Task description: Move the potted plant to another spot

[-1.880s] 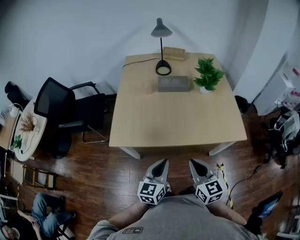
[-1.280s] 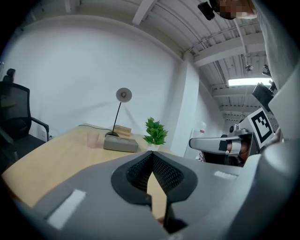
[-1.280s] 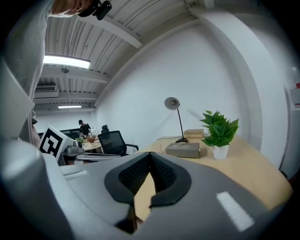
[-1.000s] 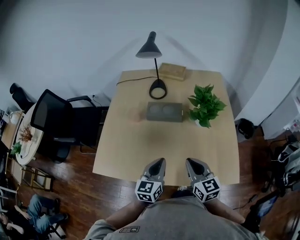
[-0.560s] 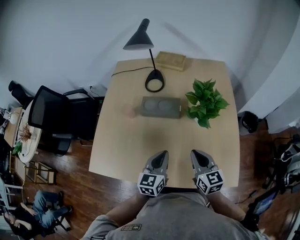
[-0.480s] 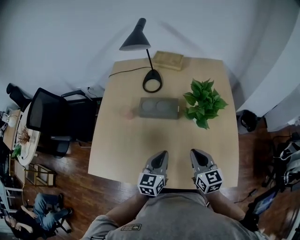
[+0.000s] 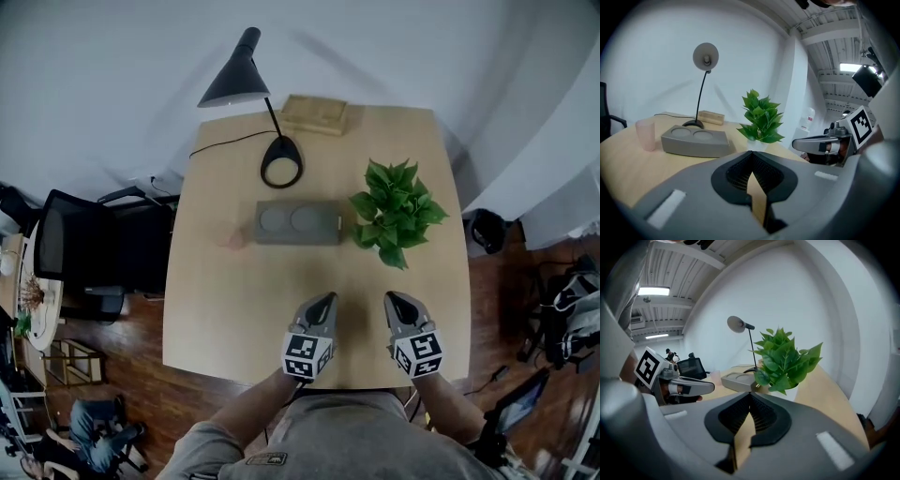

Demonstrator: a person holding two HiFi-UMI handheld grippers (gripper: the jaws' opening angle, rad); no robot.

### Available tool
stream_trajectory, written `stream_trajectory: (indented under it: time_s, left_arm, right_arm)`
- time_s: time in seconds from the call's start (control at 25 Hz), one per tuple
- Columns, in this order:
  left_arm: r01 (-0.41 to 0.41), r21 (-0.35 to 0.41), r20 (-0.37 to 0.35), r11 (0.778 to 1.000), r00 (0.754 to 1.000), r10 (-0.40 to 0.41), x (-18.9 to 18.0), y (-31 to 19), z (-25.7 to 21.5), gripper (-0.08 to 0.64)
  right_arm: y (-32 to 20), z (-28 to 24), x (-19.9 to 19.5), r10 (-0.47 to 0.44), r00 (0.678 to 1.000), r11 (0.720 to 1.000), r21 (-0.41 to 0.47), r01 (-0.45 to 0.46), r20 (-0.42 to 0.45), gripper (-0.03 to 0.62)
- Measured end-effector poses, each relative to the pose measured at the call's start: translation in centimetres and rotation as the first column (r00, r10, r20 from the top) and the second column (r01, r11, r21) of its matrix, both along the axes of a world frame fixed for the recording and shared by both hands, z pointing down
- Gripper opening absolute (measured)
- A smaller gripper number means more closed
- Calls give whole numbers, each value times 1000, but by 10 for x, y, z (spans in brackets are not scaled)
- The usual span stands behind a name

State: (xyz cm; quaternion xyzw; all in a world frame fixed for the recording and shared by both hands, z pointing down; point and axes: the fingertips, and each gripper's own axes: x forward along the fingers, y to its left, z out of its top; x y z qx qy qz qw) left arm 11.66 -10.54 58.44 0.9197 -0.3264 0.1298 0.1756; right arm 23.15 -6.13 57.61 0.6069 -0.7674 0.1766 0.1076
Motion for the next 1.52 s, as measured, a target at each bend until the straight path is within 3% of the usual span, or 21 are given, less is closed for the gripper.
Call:
stream_trajectory:
  time_s: [0.32, 0.4, 0.48, 1.0, 1.28, 1.52]
  left_arm:
    - [-58, 22, 60, 998, 997, 57, 47, -43, 43, 2]
    - [-88, 36, 75, 996, 994, 85, 57, -49, 54, 2]
    - [-118, 47, 84, 992, 990, 114, 67, -56, 62, 2]
    - [-251, 147, 79, 957, 967, 242, 131, -87, 72, 234]
    - [-309, 181, 88, 934, 951, 297, 148, -89, 75, 340]
    - [-379, 213, 142, 900, 924, 356, 157, -89, 73, 339]
  right_arm:
    - [-31, 51, 46, -14, 998, 997, -80, 9, -62, 26]
    - [-37, 63, 53, -33, 997, 994, -103, 26, -69, 107]
    - [-44, 73, 59, -49, 996, 992, -117, 40, -73, 140]
    - [-99, 96, 89, -255, 953, 964, -120, 238, -163, 420]
    - [-116, 97, 87, -390, 908, 920, -97, 379, -154, 437]
    - [-120, 102, 88, -467, 875, 884, -101, 456, -132, 437]
